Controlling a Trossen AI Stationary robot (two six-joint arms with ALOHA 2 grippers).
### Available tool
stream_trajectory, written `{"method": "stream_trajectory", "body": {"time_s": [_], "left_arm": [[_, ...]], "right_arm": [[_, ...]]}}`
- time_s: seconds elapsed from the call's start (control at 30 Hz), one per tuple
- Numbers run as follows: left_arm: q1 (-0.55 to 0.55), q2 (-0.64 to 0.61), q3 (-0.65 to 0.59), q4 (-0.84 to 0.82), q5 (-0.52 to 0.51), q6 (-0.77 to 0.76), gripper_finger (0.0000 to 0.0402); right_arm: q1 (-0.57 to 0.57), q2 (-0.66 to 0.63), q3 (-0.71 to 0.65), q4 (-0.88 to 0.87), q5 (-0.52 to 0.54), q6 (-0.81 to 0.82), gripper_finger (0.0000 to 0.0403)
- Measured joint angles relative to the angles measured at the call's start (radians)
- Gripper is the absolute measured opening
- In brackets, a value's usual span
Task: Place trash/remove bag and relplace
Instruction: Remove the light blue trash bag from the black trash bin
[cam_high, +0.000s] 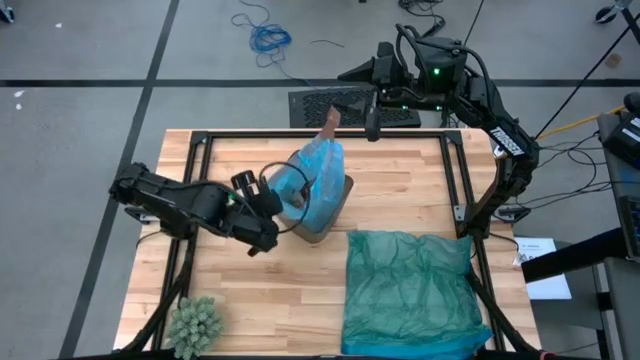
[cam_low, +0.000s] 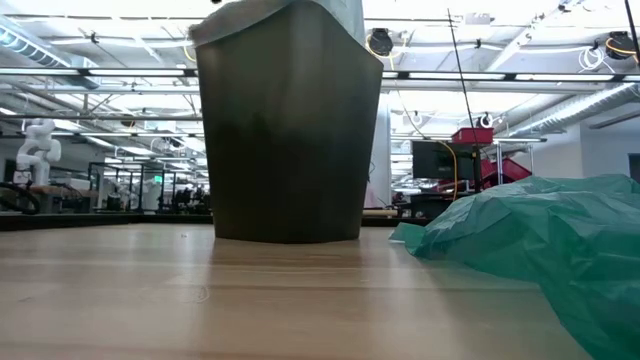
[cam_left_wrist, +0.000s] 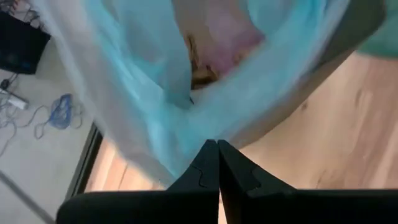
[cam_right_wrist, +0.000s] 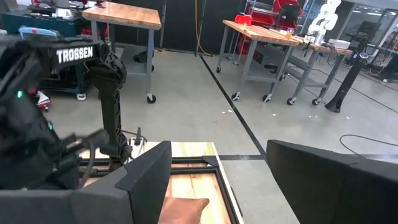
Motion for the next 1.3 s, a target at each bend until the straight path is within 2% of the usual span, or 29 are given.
{"method": "stream_trajectory", "body": {"time_s": [0.13, 0.27, 0.33, 0.4, 0.5, 0.57, 0.7, 0.83, 0.93, 1.07, 1.2, 1.3], "left_arm": [[0.000, -0.001, 0.104, -0.044, 0.010, -0.022, 0.0001], [0.000, -0.002, 0.213, -0.068, 0.066, -0.081, 0.0001], [-0.003, -0.002, 0.267, -0.067, 0.116, -0.163, 0.0001], [-0.010, -0.006, 0.319, -0.066, 0.175, -0.319, 0.0001], [-0.031, -0.028, 0.357, -0.036, 0.267, -0.640, 0.0000], [-0.068, -0.040, 0.357, -0.010, 0.281, -0.876, 0.0000], [-0.194, -0.032, 0.341, 0.011, 0.163, -1.266, 0.0000], [-0.302, -0.010, 0.262, -0.010, 0.011, -1.610, 0.0000], [-0.317, -0.002, 0.168, 0.077, -0.018, -1.658, 0.0000], [-0.254, -0.002, 0.058, 0.177, -0.109, -1.664, 0.0000], [-0.197, 0.003, 0.020, 0.120, -0.250, -1.668, 0.0000], [-0.161, -0.001, 0.021, 0.019, -0.262, -1.665, 0.0000]], "right_arm": [[0.000, 0.000, 0.000, 0.000, 0.000, 0.000, 0.0256], [0.000, 0.000, 0.000, 0.000, 0.000, 0.000, 0.0256], [0.000, 0.000, 0.000, 0.000, -0.002, 0.000, 0.0256], [0.000, 0.000, 0.000, 0.000, -0.024, 0.002, 0.0256], [0.000, 0.000, 0.000, 0.000, -0.055, 0.017, 0.0256], [-0.001, 0.000, 0.000, 0.000, -0.075, 0.019, 0.0256], [-0.005, 0.000, 0.000, -0.001, -0.092, 0.011, 0.0256], [-0.018, 0.000, 0.000, -0.005, -0.134, 0.011, 0.0256], [-0.031, 0.000, 0.000, -0.017, -0.155, 0.011, 0.0256], [-0.047, 0.000, 0.000, -0.029, -0.160, 0.011, 0.0256], [-0.057, 0.000, 0.000, -0.039, -0.160, 0.027, 0.0256], [-0.061, 0.000, 0.000, -0.045, -0.160, 0.026, 0.0256]]}}
